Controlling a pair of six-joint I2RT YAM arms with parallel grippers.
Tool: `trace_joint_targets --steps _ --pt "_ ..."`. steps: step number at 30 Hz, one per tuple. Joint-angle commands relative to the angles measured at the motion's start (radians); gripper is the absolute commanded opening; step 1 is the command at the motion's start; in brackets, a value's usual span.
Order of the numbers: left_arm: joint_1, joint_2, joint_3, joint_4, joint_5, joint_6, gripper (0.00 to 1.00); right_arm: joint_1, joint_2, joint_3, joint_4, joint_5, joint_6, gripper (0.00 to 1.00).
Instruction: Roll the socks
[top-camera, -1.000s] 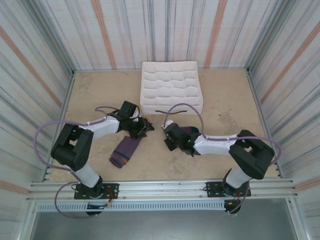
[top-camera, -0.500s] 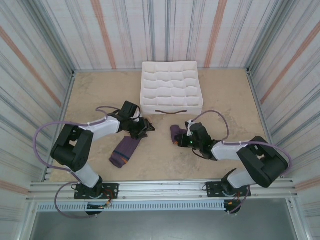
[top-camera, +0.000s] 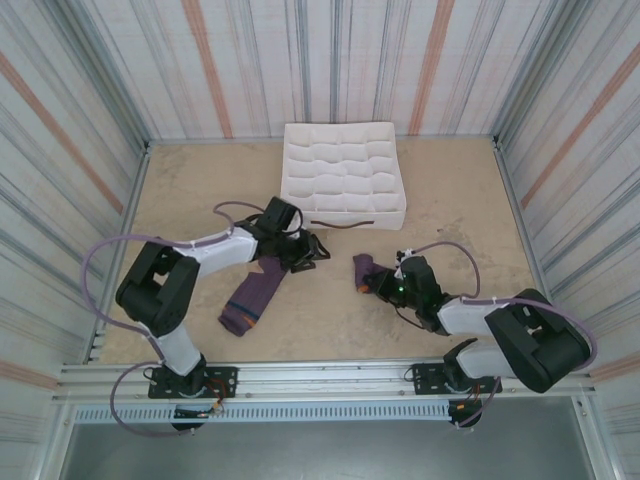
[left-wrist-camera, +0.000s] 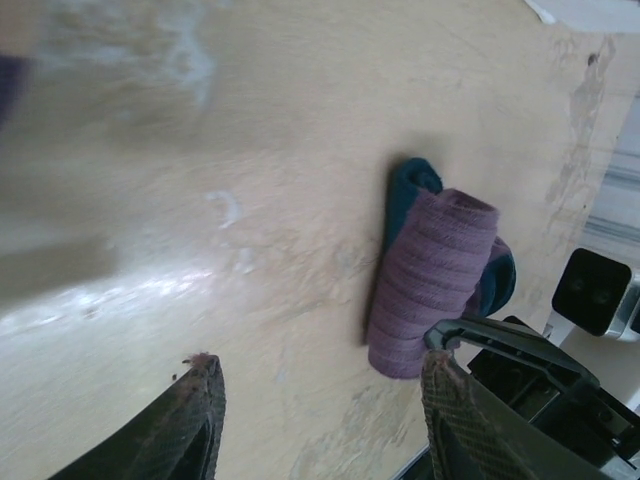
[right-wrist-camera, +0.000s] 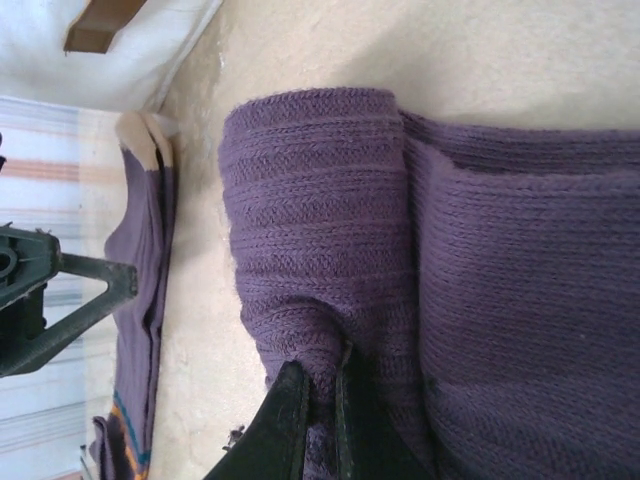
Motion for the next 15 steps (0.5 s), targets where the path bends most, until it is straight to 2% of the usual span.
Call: trace_joint_targets --steps 1,6,10,15 --pt "-0.039 0.059 0.064 0.008 0.008 0.057 0.53 -0.018 0.007 -0.054 -0.174 0.01 0.083 0.0" --pt "-0.092 0.126 0.13 0.008 0.008 0.08 0.53 -0.045 -0.068 -0.094 -0.264 0.033 0.16 0.0" --pt "-0.126 0.164 0.166 0.014 0.007 0.104 0.53 -0.08 -0.151 -0.097 -0.431 0.046 0.19 0.0" --pt "-0.159 0.223 0.21 0.046 0.026 0.131 0.54 -0.116 -0.205 -0.116 -0.496 0.031 0.184 0.0"
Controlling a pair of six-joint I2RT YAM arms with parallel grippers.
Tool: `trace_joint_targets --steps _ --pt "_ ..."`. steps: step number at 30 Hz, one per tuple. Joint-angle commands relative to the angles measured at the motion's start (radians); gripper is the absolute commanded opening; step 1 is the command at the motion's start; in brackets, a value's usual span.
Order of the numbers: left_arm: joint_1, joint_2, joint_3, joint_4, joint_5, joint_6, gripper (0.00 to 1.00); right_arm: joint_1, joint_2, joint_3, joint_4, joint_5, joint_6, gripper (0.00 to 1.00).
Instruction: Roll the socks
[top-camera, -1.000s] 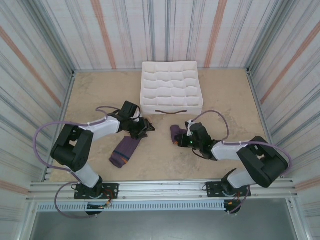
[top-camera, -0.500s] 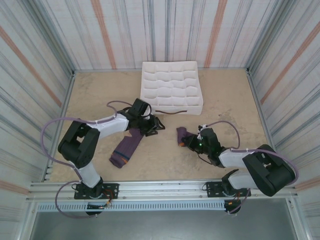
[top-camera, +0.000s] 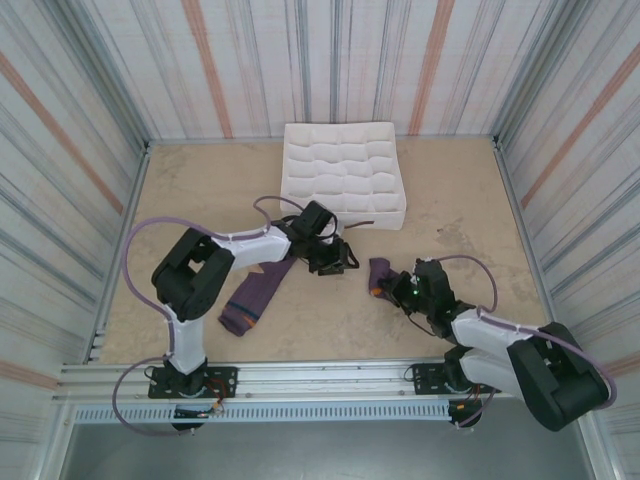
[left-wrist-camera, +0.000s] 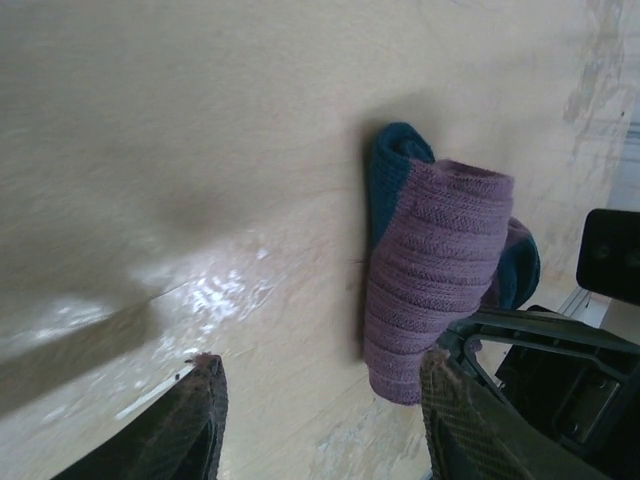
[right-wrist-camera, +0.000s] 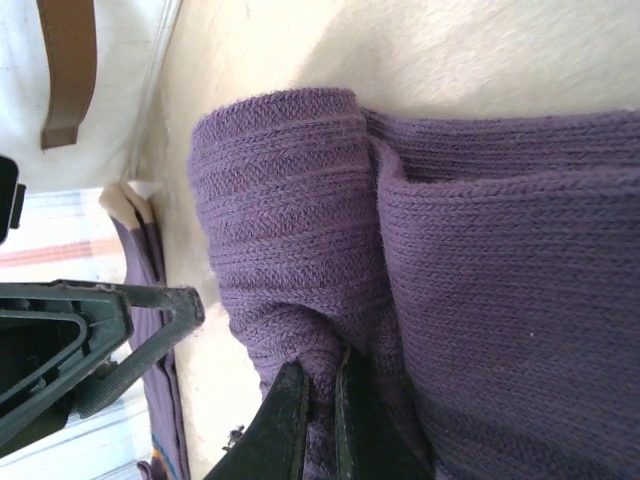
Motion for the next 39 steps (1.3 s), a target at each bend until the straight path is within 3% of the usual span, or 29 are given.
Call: trace_joint_targets --steps 1,21,31,35,39 --pt "-0.019 0.043 0.046 0.035 0.027 0.043 0.54 -0.025 0.01 -0.062 -0.283 0.029 0.029 0.0" --pt "-0.102 0.263 0.241 -0.015 0.023 0.072 0.49 -0.058 0.101 -0.057 -0.218 -0.032 -0.004 0.0" --pt "-0.099 0.249 0.244 -0.065 -0.013 0.092 0.16 -0.063 0.119 0.026 -0.26 -0.06 -0.104 0.01" --pt "-0.068 0.187 0.205 -0.1 -0.052 0.094 0.05 -0.061 0.138 0.11 -0.3 -0.097 -0.175 0.15" --pt "-0.006 0.085 0.106 -0.073 -0.078 0.071 0.01 -0.051 0.163 0.194 -0.313 -0.124 -0.235 0.34"
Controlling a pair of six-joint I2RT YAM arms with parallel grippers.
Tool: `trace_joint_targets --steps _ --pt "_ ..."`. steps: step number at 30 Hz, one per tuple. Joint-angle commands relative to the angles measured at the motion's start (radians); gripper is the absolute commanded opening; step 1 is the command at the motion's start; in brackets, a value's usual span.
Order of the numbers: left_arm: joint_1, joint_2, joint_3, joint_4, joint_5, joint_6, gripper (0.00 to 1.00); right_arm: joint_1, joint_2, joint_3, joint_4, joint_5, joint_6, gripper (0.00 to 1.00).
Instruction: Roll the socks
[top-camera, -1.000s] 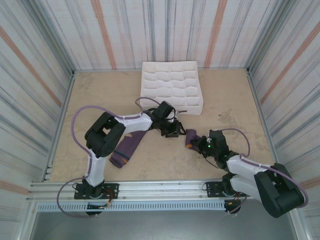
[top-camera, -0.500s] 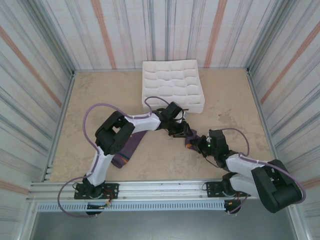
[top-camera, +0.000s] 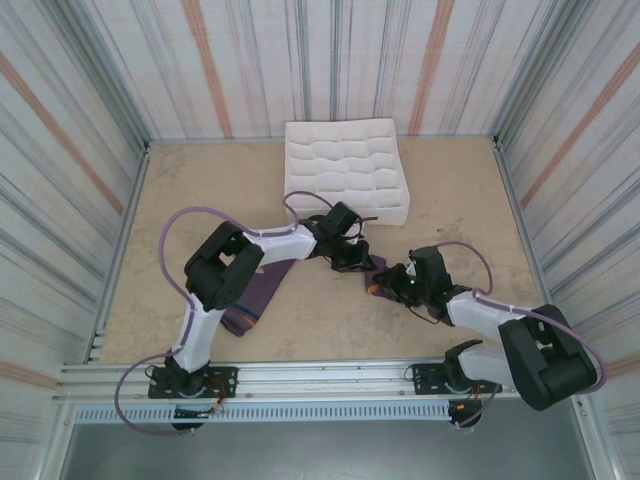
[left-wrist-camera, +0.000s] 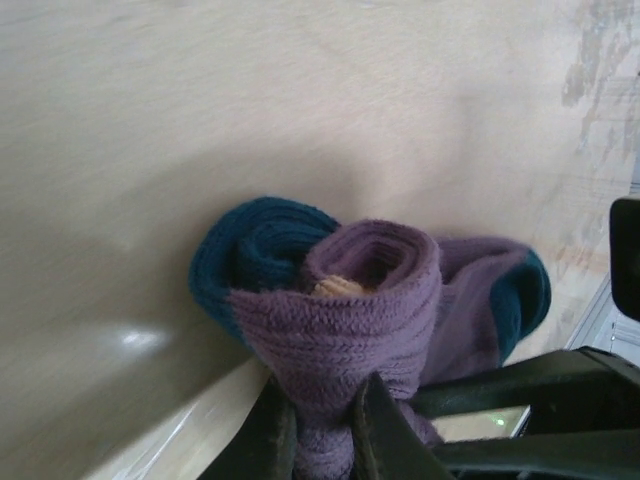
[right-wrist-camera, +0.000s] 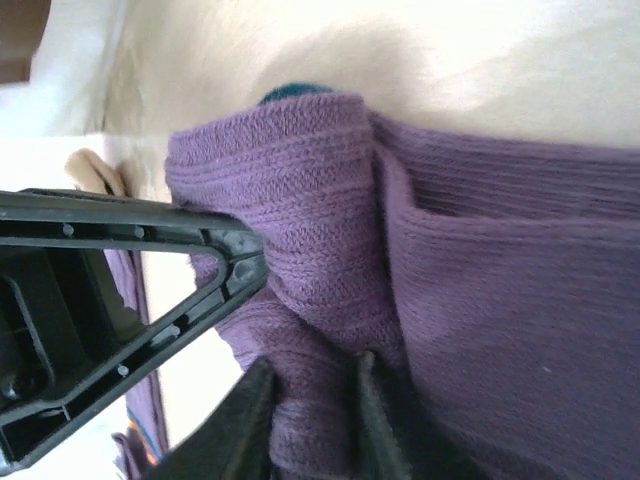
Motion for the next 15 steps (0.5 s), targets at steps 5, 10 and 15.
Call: trace_joint_targets --steps 5,10,15 --pt "0.117 -0.185 -0.196 -0.032 -0.065 -0.032 0.0 0.014 0.059 0.169 -0.266 -0.005 -0.161 0.48" --pt "0.13 -0.259 -0.312 0.033 -0.077 -0.081 0.0 0.014 0.153 0.268 -0.297 -0.006 -0.194 0.51" --pt "0.13 -0.297 -0.383 0.083 -0.093 -0.116 0.0 0.047 0.259 0.331 -0.303 0.031 -0.191 0.49"
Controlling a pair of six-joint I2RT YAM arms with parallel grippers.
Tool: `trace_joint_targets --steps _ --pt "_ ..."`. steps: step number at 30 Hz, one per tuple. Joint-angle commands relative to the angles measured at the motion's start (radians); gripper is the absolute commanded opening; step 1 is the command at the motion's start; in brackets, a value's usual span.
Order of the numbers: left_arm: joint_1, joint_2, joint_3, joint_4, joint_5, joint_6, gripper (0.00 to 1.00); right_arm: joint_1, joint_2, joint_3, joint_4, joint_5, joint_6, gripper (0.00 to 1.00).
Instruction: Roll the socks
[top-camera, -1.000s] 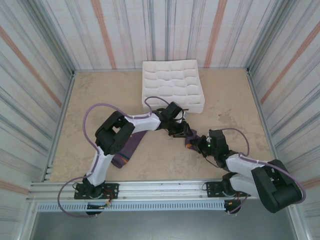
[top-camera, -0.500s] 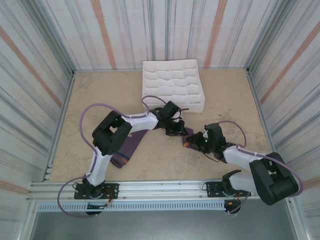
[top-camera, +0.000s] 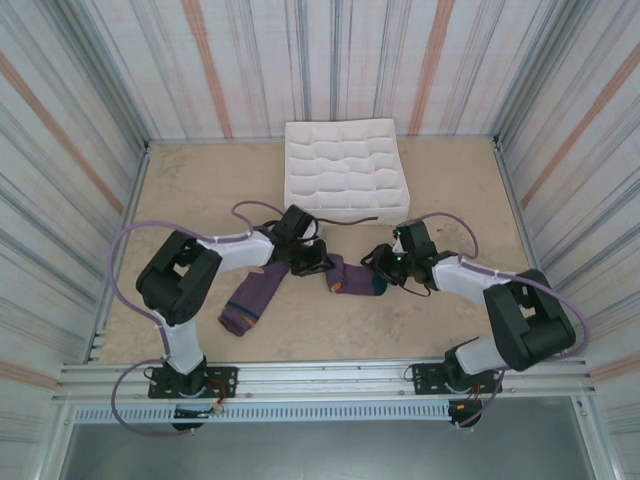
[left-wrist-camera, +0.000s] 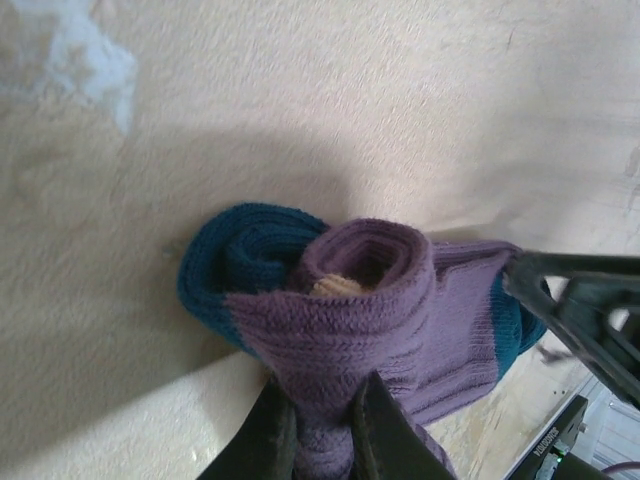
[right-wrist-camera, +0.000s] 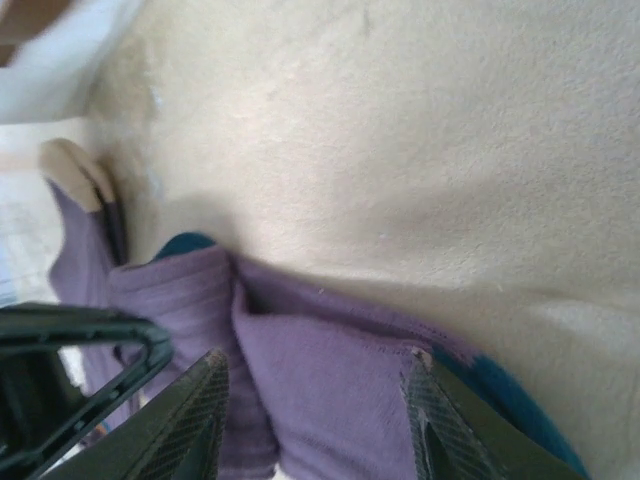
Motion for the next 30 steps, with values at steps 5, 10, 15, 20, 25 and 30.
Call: trace_joint_targets --steps 5,10,15,20,25,30 --pt "0.002 -0.055 -0.055 0.012 -0.031 -0.031 0.0 0.06 -0.028 0.065 -0.144 0.107 -0.113 0.52" --pt "0.016 -0.063 -0.051 0.004 -0.014 -0.028 0.0 0.075 -0.133 0.098 -0.298 0.199 -0.197 0.6" --pt "0.025 -0.072 -0.04 0.001 0.009 -0.018 0.0 0.086 -0.167 0.102 -0.416 0.26 -0.213 0.62" --pt "0.027 -0.071 -0.032 0.002 0.03 -0.013 0.0 0.088 -0.132 0.062 -0.387 0.232 -0.208 0.58" --pt "0.027 -0.066 -0.028 0.006 0.043 -0.007 0.0 0.089 -0.075 0.03 -0.253 0.148 -0.196 0.5" --pt "0.028 -0.073 -0.033 0.007 0.042 -0.008 0.0 0.087 0.012 0.071 -0.216 0.148 -0.2 0.24"
